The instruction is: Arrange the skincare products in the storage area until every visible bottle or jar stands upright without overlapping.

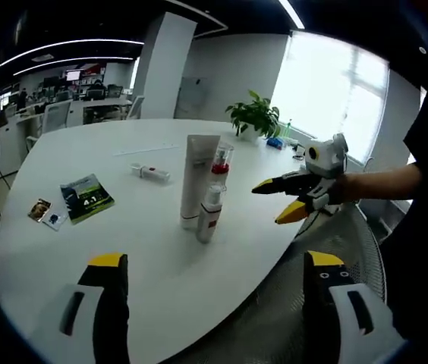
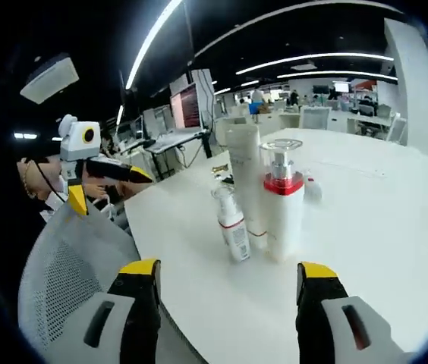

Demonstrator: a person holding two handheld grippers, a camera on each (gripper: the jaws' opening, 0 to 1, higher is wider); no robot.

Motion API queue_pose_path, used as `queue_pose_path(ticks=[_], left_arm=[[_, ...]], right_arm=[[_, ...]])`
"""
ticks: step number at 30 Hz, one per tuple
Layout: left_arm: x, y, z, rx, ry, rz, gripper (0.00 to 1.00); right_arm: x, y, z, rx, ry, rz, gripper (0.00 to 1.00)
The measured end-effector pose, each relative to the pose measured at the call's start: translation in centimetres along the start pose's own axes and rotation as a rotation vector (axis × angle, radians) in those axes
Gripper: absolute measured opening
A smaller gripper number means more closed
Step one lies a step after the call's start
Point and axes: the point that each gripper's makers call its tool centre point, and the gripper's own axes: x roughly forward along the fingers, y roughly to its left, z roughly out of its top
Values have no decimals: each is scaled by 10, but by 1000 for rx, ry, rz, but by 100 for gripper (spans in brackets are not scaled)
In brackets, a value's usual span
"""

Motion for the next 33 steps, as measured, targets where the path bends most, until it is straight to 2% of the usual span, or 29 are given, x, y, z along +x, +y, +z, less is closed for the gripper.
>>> queue_pose_path(ticks=[2, 4, 8, 10, 12, 15, 17, 23, 28, 33], left_arm=[[0, 1, 0, -1, -3, 2, 89], [0, 1, 0, -10, -8, 2, 88], [0, 5, -3, -35, -15, 0, 88], [-1, 5, -3, -38, -16, 1, 88], [-1, 9, -2, -44, -23, 1, 88], [1, 9, -2, -33, -30, 4, 89], [0, 9, 2, -31, -52, 3, 89], [0, 11, 4, -36, -66, 9, 90], [0, 9, 4, -38, -65, 7, 90], [-1, 13, 5, -65, -73, 18, 89]], right_arm=[[-8, 0, 9, 6, -52, -28, 76], [-14, 4, 10, 29, -59, -37, 80], [-23, 6, 14, 13, -59, -67, 85], [-28, 8, 19, 46, -95, -76, 87], [-31, 7, 20, 50, -101, -84, 90], [-37, 6, 24, 85, -128, -108, 100], [-39, 13, 27, 121, -147, -69, 100], [-42, 6, 25, 151, -123, -102, 100], [-40, 4, 31, 160, -124, -90, 100], [-34, -17, 37, 180, -77, -100, 100]])
